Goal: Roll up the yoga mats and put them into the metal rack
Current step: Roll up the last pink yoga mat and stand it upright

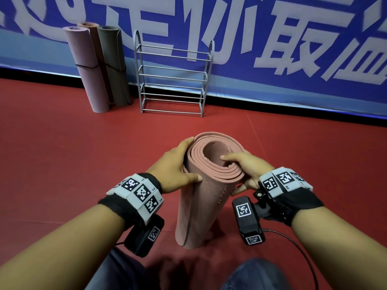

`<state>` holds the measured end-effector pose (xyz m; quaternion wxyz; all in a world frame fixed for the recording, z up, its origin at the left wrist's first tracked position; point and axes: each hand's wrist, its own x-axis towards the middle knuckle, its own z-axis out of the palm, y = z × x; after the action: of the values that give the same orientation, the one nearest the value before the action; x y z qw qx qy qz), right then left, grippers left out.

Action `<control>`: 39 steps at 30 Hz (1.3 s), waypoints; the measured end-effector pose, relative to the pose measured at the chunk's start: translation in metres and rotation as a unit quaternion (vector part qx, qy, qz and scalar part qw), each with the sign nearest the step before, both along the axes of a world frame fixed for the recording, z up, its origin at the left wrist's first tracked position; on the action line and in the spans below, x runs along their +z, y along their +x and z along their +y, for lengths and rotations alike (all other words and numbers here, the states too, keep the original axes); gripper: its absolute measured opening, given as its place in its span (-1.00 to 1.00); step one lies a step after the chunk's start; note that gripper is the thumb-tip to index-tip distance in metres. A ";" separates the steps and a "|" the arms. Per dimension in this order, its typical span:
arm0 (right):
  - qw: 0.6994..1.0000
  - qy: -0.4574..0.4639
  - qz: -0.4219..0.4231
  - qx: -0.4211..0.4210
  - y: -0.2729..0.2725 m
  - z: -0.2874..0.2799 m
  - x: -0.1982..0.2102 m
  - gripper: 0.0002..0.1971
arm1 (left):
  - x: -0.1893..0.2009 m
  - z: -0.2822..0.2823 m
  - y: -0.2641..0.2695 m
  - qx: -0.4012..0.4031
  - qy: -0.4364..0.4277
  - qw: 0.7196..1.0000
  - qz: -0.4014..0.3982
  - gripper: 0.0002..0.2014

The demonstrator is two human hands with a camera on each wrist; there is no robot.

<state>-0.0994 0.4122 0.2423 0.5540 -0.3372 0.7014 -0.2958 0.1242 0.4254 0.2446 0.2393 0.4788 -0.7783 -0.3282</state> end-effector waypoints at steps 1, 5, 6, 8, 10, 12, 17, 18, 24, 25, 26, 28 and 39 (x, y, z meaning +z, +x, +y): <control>1.000 -0.003 -0.003 -0.005 0.000 0.000 0.000 -0.44 | -0.001 0.000 0.000 0.003 -0.003 1.000 0.002 0.00; 0.999 -0.004 -0.032 -0.037 -0.002 -0.004 0.003 -0.56 | -0.003 0.000 -0.001 0.048 -0.016 0.996 0.070 -0.15; 0.998 -0.002 -0.048 -0.050 -0.002 -0.007 0.005 -0.51 | -0.002 -0.001 -0.003 0.066 -0.025 0.993 0.098 -0.23; 0.994 -0.002 -0.076 -0.083 0.000 -0.012 0.008 -0.34 | 0.005 -0.007 -0.007 0.078 -0.032 0.991 0.107 -0.35; 0.990 -0.013 -0.094 -0.104 0.002 -0.014 0.006 -0.20 | 0.014 -0.014 -0.009 0.053 -0.032 0.996 0.062 -0.35; 0.987 -0.024 -0.114 -0.107 0.007 -0.015 0.000 -0.23 | 0.019 -0.019 -0.007 0.021 -0.006 1.000 0.011 -0.22; 0.991 -0.027 -0.112 -0.071 0.031 -0.016 -0.010 -0.21 | 0.017 -0.021 -0.004 0.019 0.096 0.995 0.004 0.14; 0.992 -0.029 -0.103 -0.060 0.034 -0.016 -0.011 -0.17 | 0.016 -0.022 -0.003 0.030 0.107 0.994 0.013 0.09; 0.992 -0.072 0.096 0.043 0.045 -0.005 -0.001 -0.27 | 0.009 -0.023 0.008 0.079 0.122 0.988 0.058 -0.07; 0.979 -0.112 0.163 0.057 0.045 -0.004 -0.001 -0.27 | 0.008 -0.024 0.010 0.082 0.123 0.987 0.064 -0.07; 0.958 -0.169 0.221 0.074 0.045 -0.002 0.000 -0.28 | 0.007 -0.024 0.011 0.082 0.124 0.986 0.070 -0.07; 0.897 -0.298 0.300 0.129 0.046 0.003 0.001 -0.32 | 0.006 -0.026 0.013 0.079 0.128 0.985 0.080 -0.05; 0.654 -0.279 0.567 0.416 0.072 0.011 0.029 -0.21 | 0.003 -0.014 0.036 0.084 0.124 0.988 0.045 0.09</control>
<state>-0.0277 0.4229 0.2717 -0.0061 -0.8345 0.5500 0.0324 0.1602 0.4112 0.2473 0.2396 0.5536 -0.6770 -0.4216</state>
